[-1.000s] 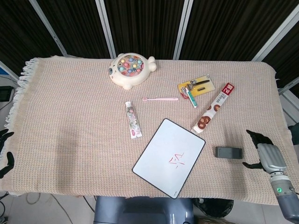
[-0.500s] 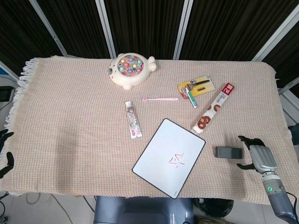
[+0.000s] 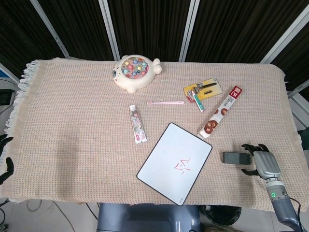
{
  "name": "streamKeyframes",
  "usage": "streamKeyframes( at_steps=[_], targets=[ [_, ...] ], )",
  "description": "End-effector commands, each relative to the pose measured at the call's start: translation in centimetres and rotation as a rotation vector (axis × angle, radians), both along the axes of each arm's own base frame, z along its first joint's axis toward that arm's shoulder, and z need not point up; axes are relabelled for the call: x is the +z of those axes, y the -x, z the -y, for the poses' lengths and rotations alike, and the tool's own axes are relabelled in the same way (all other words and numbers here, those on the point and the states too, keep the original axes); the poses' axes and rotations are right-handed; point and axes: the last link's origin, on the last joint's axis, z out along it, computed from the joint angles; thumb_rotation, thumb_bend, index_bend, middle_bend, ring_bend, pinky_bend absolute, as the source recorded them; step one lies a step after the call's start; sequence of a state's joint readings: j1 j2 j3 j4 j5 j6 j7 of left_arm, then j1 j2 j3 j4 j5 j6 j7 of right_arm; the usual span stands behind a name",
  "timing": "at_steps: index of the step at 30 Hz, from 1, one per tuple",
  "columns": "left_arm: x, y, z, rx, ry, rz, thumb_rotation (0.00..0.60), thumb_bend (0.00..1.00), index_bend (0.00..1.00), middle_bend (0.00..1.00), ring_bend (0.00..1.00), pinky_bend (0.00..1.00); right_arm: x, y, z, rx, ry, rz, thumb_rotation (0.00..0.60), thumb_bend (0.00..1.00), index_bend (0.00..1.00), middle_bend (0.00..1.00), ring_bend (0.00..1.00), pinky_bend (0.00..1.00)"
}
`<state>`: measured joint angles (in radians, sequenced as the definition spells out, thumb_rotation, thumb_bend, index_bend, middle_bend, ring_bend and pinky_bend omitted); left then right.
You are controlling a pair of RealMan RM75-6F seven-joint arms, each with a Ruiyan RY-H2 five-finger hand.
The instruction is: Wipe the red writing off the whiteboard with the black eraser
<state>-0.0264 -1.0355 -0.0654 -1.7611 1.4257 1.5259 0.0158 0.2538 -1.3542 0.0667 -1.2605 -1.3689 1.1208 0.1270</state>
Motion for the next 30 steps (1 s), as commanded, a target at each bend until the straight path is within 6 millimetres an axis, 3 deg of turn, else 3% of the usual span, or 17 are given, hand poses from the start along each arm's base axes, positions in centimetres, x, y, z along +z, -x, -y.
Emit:
streamKeyframes(
  at_steps=[1, 30],
  targets=[
    [0.0, 0.0, 0.0, 0.0, -0.001, -0.001, 0.6, 0.64, 0.16, 0.09, 0.02, 0.0, -0.3, -0.1, 0.3, 0.008, 0.0, -0.001, 0.6, 0.26, 0.28, 0.33, 0.3, 0.16],
    [0.0, 0.1, 0.0, 0.014, -0.004, -0.005, 0.6, 0.64, 0.16, 0.09, 0.02, 0.0, -1.4, -0.7, 1.3, 0.029, -0.031, -0.024, 0.6, 0.36, 0.44, 0.43, 0.37, 0.2]
  ],
)
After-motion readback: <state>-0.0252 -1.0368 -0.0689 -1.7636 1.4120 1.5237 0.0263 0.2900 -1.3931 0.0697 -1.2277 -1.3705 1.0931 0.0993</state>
